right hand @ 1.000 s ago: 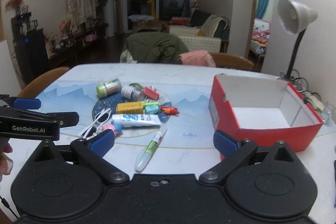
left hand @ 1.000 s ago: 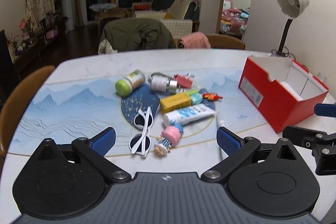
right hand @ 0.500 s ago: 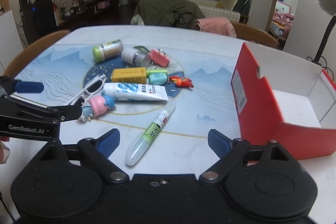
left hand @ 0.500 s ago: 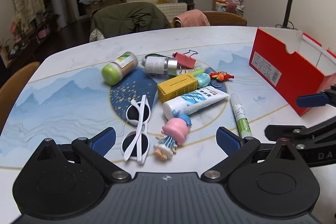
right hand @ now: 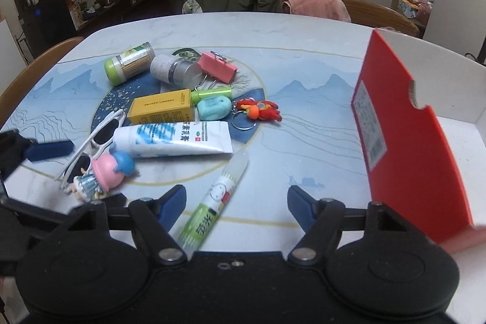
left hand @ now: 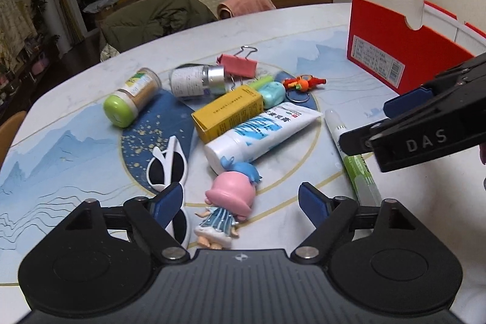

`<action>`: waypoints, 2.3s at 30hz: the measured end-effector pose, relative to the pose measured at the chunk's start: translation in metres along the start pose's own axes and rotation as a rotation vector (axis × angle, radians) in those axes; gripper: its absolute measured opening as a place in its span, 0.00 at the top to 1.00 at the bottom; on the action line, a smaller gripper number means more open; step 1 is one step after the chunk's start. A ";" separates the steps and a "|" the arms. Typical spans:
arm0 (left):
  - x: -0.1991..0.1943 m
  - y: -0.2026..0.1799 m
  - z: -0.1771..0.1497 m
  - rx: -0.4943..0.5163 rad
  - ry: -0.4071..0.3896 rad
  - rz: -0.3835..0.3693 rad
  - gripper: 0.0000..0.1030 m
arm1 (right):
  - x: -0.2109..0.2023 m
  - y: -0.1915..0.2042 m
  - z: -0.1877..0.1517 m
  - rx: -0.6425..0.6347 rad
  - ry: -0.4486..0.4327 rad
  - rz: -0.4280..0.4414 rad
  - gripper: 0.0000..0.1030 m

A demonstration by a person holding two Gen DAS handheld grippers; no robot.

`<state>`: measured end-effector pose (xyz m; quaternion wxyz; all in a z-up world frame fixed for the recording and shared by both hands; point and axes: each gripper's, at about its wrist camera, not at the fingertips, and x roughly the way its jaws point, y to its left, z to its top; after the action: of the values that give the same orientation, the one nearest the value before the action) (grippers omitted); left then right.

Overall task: Organize rigid objects
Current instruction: 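Grasp the pink figurine with the left tool while the right grasps the glue stick, then carry the figurine and glue stick with both tools over the red shoebox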

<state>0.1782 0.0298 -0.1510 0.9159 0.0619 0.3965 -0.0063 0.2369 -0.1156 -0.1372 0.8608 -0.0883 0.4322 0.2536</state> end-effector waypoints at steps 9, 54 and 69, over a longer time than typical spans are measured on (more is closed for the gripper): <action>0.016 0.000 0.000 -0.002 0.047 -0.007 0.36 | 0.020 0.008 0.003 -0.005 0.079 0.001 0.52; -0.113 -0.047 0.049 -0.069 -0.052 -0.163 0.66 | -0.140 -0.022 -0.013 0.091 -0.044 -0.029 0.84; -0.081 -0.143 0.155 -0.009 -0.066 -0.214 0.66 | -0.165 -0.153 0.038 0.130 -0.133 -0.091 0.84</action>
<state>0.2268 -0.1337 -0.0029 0.9229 0.0148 0.3703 -0.1044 0.2594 -0.2917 0.0061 0.9023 -0.0347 0.3850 0.1910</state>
